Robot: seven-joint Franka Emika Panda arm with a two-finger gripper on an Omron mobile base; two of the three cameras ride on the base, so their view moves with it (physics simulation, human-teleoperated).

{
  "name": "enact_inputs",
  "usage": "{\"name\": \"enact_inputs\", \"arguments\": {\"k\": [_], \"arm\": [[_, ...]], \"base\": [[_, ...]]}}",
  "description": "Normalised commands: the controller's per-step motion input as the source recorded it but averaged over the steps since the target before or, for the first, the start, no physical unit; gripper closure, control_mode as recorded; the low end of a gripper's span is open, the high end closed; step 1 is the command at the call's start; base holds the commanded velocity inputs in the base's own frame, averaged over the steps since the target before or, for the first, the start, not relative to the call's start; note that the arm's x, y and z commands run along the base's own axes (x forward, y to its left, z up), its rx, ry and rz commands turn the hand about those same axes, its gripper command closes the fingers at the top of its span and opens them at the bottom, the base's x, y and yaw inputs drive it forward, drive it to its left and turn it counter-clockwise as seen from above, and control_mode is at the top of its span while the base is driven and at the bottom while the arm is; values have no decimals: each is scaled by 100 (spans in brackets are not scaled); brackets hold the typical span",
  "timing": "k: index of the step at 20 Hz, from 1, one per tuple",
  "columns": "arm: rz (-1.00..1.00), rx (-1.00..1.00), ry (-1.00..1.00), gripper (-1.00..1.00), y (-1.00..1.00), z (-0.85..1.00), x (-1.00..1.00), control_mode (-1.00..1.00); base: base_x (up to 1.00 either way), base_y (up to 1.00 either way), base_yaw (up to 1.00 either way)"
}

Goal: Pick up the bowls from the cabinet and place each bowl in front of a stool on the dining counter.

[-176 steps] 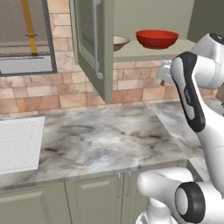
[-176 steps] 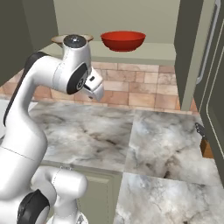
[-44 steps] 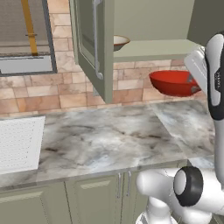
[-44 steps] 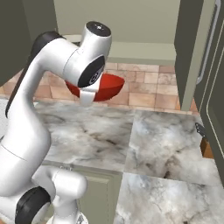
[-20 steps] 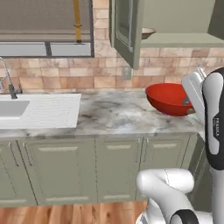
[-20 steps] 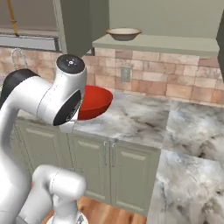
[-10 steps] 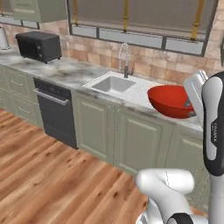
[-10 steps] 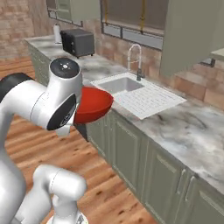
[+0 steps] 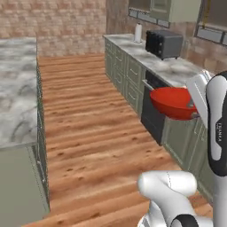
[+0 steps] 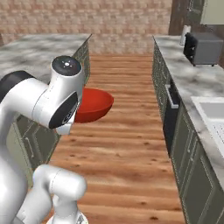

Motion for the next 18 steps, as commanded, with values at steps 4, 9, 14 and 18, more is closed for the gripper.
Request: {"name": "enact_inputs", "arguments": {"k": [4, 9, 14, 18], "arm": [[0, 0, 0, 100, 0, 0, 0, 100], [0, 0, 0, 100, 0, 0, 0, 100], [0, 0, 0, 100, 0, 0, 0, 100], [0, 0, 0, 100, 0, 0, 0, 100]], "base": [[-21, 44, 97], [95, -37, 35], [100, -96, 22], [100, -100, 20]]}}
